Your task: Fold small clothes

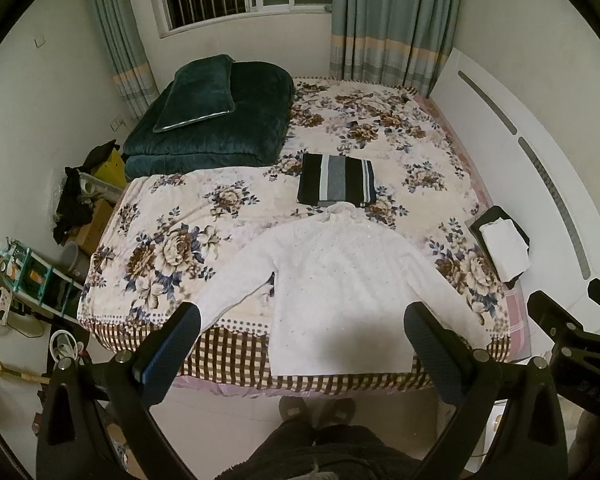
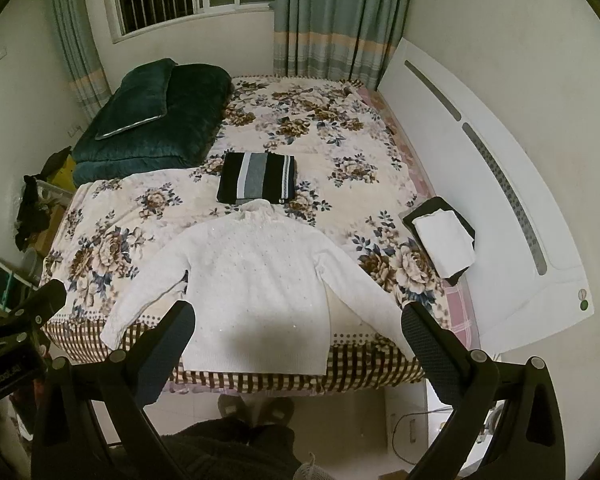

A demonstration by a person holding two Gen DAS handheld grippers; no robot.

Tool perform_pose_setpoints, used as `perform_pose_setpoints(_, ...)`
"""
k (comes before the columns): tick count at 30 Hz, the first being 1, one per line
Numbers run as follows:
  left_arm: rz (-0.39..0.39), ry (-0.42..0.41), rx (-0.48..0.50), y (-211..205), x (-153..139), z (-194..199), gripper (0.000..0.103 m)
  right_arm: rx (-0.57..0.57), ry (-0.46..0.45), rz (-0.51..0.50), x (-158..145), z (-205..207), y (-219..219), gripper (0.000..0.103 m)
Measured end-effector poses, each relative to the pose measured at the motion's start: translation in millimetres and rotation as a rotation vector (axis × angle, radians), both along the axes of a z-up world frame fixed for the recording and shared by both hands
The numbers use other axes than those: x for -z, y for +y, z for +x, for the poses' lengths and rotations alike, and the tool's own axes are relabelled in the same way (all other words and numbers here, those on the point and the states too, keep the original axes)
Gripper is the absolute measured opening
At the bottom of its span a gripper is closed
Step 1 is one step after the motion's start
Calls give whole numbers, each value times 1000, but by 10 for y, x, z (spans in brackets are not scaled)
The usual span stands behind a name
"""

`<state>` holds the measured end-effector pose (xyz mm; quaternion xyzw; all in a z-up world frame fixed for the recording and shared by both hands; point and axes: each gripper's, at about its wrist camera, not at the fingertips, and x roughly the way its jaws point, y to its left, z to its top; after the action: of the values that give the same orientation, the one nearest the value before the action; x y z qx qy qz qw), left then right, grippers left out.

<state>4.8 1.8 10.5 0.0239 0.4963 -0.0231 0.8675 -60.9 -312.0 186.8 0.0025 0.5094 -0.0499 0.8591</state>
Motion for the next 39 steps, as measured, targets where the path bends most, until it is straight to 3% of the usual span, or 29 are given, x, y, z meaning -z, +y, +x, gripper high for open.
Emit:
perform_pose_setpoints(18,-6,-10,-1,-66,-50,53,103,-10,-9,1,-76,-11,29,103)
perform_pose_setpoints(39,-17,-19,-5,-247,-344,139,103,-14,-21,1,-106,-44,22,103)
